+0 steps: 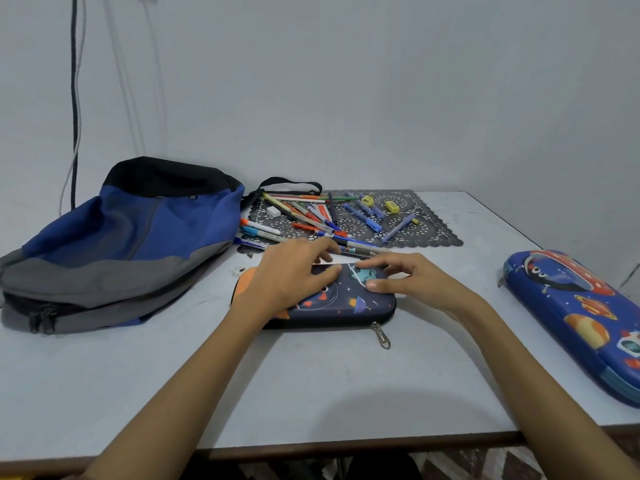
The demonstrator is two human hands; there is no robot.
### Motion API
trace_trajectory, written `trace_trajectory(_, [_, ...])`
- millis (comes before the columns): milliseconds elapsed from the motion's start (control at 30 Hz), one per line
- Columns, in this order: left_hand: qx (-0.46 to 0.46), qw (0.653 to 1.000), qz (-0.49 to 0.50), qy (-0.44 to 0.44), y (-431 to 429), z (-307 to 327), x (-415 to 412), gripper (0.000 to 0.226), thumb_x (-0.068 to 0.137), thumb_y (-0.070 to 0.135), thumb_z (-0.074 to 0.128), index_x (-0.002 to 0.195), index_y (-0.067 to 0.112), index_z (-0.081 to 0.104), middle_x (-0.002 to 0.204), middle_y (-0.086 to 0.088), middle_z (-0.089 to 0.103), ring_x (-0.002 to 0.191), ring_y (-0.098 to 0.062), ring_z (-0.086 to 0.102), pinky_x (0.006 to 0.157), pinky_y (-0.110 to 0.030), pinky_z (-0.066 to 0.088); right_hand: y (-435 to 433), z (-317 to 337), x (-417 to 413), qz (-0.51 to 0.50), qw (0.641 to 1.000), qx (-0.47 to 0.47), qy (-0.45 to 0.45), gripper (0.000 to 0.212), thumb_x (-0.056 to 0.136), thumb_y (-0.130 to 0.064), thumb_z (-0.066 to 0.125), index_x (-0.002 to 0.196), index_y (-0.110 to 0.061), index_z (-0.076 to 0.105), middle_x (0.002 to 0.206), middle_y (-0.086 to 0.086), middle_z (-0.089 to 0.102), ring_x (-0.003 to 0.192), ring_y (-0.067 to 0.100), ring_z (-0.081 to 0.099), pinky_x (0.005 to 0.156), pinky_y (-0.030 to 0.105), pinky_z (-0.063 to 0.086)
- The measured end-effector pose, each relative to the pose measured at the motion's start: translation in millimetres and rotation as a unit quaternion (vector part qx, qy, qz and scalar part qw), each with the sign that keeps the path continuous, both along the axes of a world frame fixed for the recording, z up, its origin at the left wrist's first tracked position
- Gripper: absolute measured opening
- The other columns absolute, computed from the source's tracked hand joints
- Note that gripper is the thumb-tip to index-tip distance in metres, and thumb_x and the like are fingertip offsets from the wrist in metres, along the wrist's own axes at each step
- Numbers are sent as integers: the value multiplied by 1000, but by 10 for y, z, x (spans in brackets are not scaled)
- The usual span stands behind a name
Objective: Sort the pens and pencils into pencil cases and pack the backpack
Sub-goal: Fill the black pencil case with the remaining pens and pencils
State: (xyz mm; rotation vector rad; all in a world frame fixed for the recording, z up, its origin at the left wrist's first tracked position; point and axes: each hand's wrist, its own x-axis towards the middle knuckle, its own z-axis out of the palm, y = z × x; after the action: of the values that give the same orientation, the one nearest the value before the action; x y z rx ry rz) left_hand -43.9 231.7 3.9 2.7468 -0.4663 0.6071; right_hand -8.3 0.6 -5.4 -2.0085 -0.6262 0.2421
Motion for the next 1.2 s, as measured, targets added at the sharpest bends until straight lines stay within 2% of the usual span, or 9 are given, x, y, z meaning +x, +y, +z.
trace_trajectory(133, [-8,987,-72,-144,-263,-57,-404,21,82,43,61,70,26,63,62,12,56,63,-10,54,50,-27,40,15,-24,9,5,1000,23,4,30,80,-20,77,109,-29,73,112,-8,68,104,22,62,89,31,52])
trace_trajectory(267, [101,991,-5,-88,-650,-245,-633,50,74,59,59,44,18,57,40,1,49,40,-19,50,43,-20,21,0,-30,10,8,1000,24,11,31,80,-23,77,109,-31,73,115,-9,68,105,23,61,94,35,51])
trace_trajectory(333, [127,989,23,-66,-788,-178,-682,50,80,63,57,56,19,61,52,-2,57,51,-24,55,47,-23,11,-3,-40,12,12,1000,27,11,31,80,-24,77,110,-31,73,114,-10,68,106,21,61,94,35,52])
trace_trajectory(433, [136,989,54,-16,-886,-95,-701,40,95,54,46,94,17,61,90,-10,65,84,-32,60,54,-31,18,-11,-44,11,18,999,35,18,31,80,-23,76,111,-30,73,115,-8,68,104,19,64,90,30,54])
trace_trajectory(567, [141,987,68,20,-899,-61,-738,23,96,36,45,79,21,40,94,-10,64,75,-31,48,50,-29,10,-17,-53,27,23,999,36,23,33,80,-22,77,112,-30,73,117,-8,68,104,20,64,88,27,54])
trace_trajectory(667, [156,984,77,47,-832,-89,-742,21,97,32,40,79,21,44,94,-8,62,78,-29,47,49,-29,11,-18,-67,44,17,999,39,24,33,80,-21,77,112,-30,73,116,-8,68,104,22,64,87,27,54])
trace_trajectory(867, [169,976,125,62,-508,-121,-777,33,95,42,43,78,16,54,64,0,34,72,-27,43,49,-30,14,-11,-79,63,13,999,31,23,37,70,-38,77,107,-37,73,118,-8,67,106,24,62,93,39,53])
trace_trajectory(1100, [137,967,185,106,128,-74,-911,36,88,55,49,89,25,69,85,3,63,88,-20,57,61,-27,33,-22,-71,68,17,1000,16,13,31,81,-27,75,111,-35,72,119,-9,66,100,16,61,87,28,52])
trace_trajectory(1200, [128,959,212,141,371,-26,-966,31,84,59,54,71,32,63,86,5,62,92,-19,58,62,-27,34,-18,-65,63,17,1000,17,17,32,80,-28,75,111,-35,72,119,-9,66,100,15,62,87,28,52])
